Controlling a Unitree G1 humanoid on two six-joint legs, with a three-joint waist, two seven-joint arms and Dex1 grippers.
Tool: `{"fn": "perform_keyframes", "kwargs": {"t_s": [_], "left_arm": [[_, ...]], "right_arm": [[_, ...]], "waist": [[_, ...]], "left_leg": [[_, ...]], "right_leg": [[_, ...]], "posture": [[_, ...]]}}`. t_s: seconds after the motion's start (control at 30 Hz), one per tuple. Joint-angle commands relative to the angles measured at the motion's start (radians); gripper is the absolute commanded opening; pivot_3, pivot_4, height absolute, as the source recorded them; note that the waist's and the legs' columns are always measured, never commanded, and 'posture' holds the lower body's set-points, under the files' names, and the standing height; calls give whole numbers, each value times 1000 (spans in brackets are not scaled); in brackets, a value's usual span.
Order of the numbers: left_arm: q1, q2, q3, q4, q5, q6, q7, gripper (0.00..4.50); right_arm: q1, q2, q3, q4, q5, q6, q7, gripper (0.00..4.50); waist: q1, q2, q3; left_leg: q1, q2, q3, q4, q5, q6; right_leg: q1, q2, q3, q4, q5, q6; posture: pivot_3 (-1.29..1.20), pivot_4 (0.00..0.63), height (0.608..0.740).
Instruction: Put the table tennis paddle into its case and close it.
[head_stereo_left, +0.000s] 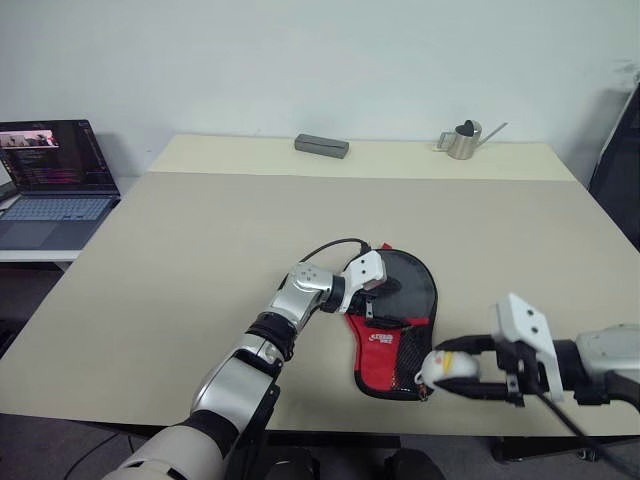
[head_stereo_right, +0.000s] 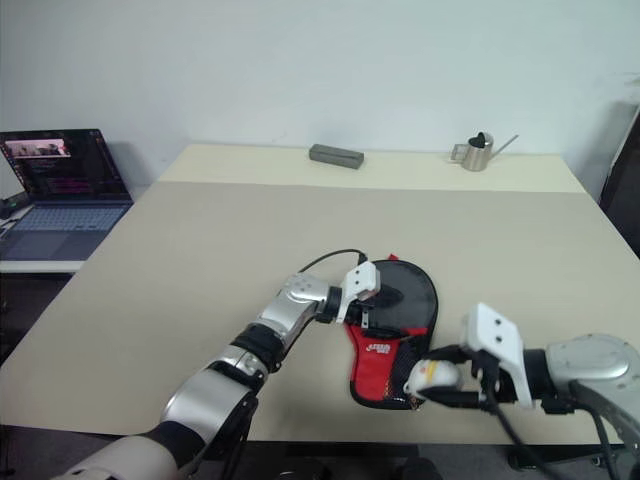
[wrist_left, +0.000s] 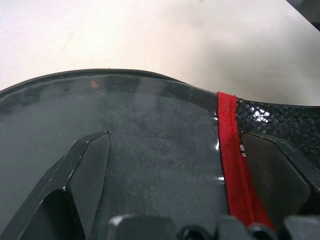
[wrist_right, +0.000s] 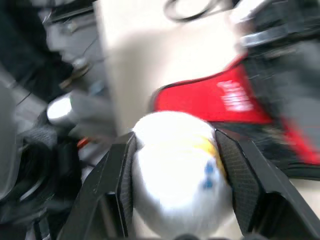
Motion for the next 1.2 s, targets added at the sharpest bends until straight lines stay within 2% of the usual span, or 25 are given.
{"fn": "perform_keyframes", "kwargs": {"t_s": [0.03, 0.2, 0.37, 0.57, 0.7, 0.83, 0.97, 1.07, 1.2], "left_arm": [[35, -7, -36, 41, 48, 12, -1, 4500], [47, -8, -39, 23, 48, 15, -2, 4500], [61, 14, -21, -54, 18, 23, -25, 4500], [118, 99, 23, -338, -69, 112, -72, 4500], [177, 207, 113, -596, -172, 277, -58, 4500], [229, 293, 217, -791, -285, 451, -13, 4500], [345, 376, 324, -980, -389, 593, 50, 4500], [440, 421, 362, -1073, -411, 630, 95, 4500], [522, 425, 399, -1182, -417, 662, 218, 4500]], "right_arm": [[-30, 3, -45, 22, 74, 29, 12, 2551], [-53, -4, -18, 51, 110, 74, 15, 2551], [-117, 40, 27, 171, 12, 2, -27, 2551], [-217, 128, 69, 338, -106, -107, -66, 2551], [-301, 188, 79, 423, -126, -148, -64, 2551], [-367, 241, 92, 508, -196, -272, -55, 2551], [-452, 274, 103, 644, -204, -339, 25, 2551], [-518, 294, 107, 741, -212, -366, 60, 2551], [-640, 301, 119, 984, -264, -451, 145, 2551]], "waist": [[0, 0, 0], [1, 0, 0], [0, 0, 0], [-11, 3, 4], [-20, 5, 10], [-30, 7, 11], [-34, 8, 11], [-33, 9, 12], [-29, 9, 13]], "left_leg": [[0, 0, 0, 0, 0, 0], [0, 0, 0, 0, 0, 0], [0, 0, 0, 0, 0, 0], [-2, 1, 1, -1, 0, 0], [-2, 1, 2, -1, 0, 0], [-2, 1, 2, -1, 0, 0], [-2, 1, 2, -1, 0, 0], [-2, 1, 3, -1, 0, 0], [-2, 1, 3, -1, 0, 0]], "right_leg": [[0, 0, 0, 0, 0, 0], [0, 0, 0, 0, 0, 0], [-1, -1, 0, 0, 0, 0], [-5, 0, 2, 2, 0, 0], [-6, 0, 3, 3, 0, 0], [-7, 0, 4, 3, 0, 0], [-7, 0, 4, 3, 0, 0], [-7, 0, 5, 3, 0, -1], [-7, 0, 5, 3, 0, -1]], "posture": [[0, 150, 740], [0, 150, 740], [0, 150, 740], [0, 150, 740], [0, 150, 740], [0, 150, 740], [0, 150, 740], [0, 150, 740], [0, 150, 740]]}}
